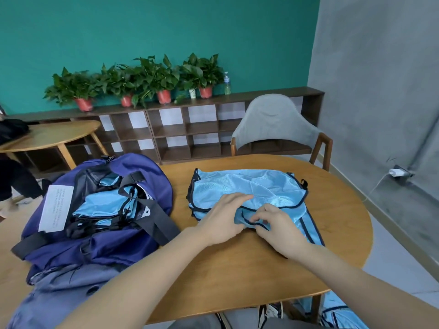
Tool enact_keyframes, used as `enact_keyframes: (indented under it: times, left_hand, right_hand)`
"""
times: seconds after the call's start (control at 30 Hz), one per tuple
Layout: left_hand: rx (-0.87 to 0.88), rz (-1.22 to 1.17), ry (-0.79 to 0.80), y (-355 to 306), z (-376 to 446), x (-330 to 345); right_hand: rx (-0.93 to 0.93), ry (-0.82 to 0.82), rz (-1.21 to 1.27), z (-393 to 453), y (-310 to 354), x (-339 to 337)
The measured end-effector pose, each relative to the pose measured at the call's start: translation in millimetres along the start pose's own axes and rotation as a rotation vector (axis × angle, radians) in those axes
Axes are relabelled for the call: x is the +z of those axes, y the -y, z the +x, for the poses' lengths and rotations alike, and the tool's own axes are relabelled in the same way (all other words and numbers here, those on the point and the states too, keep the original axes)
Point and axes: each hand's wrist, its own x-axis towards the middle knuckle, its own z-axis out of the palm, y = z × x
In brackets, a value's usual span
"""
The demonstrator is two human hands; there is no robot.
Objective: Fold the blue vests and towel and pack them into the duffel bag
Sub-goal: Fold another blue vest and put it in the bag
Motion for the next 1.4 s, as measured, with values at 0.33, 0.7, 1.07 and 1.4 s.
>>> enact_keyframes:
  times: [0.33, 0.7, 1.07, 1.4]
  left_hand:
    - [-0.089, -0.059, 0.144, -40, -6, -25]
    - [-0.086, -0.129, 0.126, -66, -13, -30]
    - [-0.055, 0.292, -0.097, -15, -44, -83]
    - [-0.088, 0.214, -0.286, -3, -92, -103]
  right_hand:
    - [-0.058, -0.034, 0.057, -24, 9, -49]
    - [-0.063, 0.001, 0.000, -28, 10, -74]
    - [0.063, -0.110, -0.342, -29, -30, -96]
    - [-0.003, -0.275, -0.382, -47, -14, -118]
